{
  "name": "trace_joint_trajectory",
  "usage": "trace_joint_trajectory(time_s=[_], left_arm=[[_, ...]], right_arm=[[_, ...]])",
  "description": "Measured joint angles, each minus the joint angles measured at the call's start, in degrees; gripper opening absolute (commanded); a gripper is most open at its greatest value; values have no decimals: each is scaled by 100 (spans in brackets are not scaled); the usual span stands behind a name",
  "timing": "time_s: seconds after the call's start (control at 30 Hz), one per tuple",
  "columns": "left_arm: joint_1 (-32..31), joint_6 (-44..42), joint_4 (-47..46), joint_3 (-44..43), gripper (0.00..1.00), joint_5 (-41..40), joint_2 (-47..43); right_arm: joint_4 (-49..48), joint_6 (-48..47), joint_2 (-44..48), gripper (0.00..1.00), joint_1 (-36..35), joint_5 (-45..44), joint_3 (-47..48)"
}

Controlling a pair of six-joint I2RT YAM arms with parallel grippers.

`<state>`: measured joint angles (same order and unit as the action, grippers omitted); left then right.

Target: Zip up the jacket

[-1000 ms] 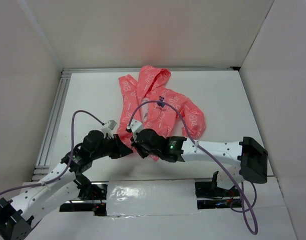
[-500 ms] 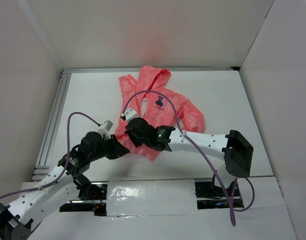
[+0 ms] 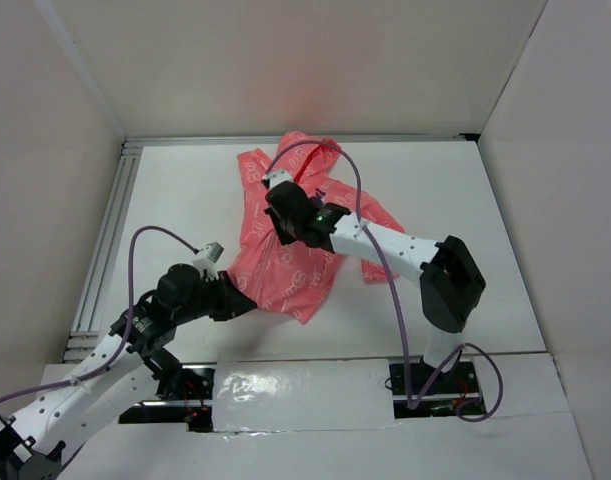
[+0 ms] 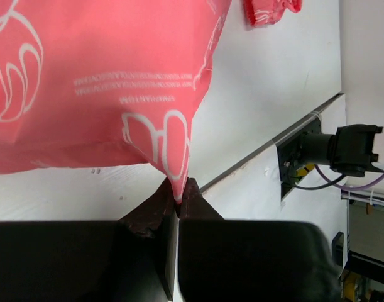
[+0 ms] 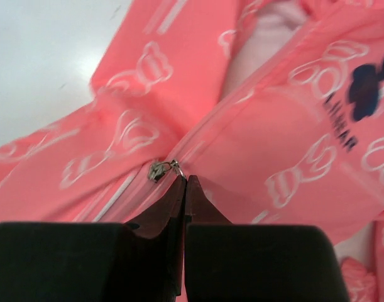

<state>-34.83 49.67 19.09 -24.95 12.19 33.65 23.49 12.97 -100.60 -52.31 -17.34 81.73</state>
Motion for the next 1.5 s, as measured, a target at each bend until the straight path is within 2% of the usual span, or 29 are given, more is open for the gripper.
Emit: trace_joint_trajectory(time_s=[0.3,0.63,0.83,1.0,1.17,1.2,1.23,1.3,1.33,1.37,1.4,1.5], left_arm=[[2,15,680,-343,0,9,-428],[7,20,1602,-905,0,-52,-772],[20,24,1751,-1023,0,-214,-901],[26,22,1919,-1104,0,-310,-931],[22,-13,2002,-1541,0,-466,-339],[22,-20,2017,-1692,7,-485,-92],[20,-20,2090,-1888,20,-573,240],[22,-125,2199,-2354,60,-774,953],[26,-186,2295,-2680,77,-887,1335],[57,-234,2321,-3058,99,-1069,1784],[98,-352,2352,-3364,100,-1165,2124],[487,-660,2457,-4452,100,-1377,2999]], right_arm=[[284,-308,-1263,0,1226,216,1665],[466,-387,-2317,0,2098,459,2747],[966,-389,-2608,0,2232,774,3303],[1123,-389,-2634,0,2273,911,3421],[1117,-348,-2339,0,2385,789,2997],[1119,-341,-2245,0,2417,715,2903],[1080,-297,-2124,9,2479,656,2767],[1091,-166,-1871,52,2651,498,2579],[1071,-129,-1731,67,2754,382,2481],[1073,-103,-1552,79,2841,306,2356],[1078,-52,-1364,96,2933,227,2232],[1047,107,-603,99,3174,59,1657]])
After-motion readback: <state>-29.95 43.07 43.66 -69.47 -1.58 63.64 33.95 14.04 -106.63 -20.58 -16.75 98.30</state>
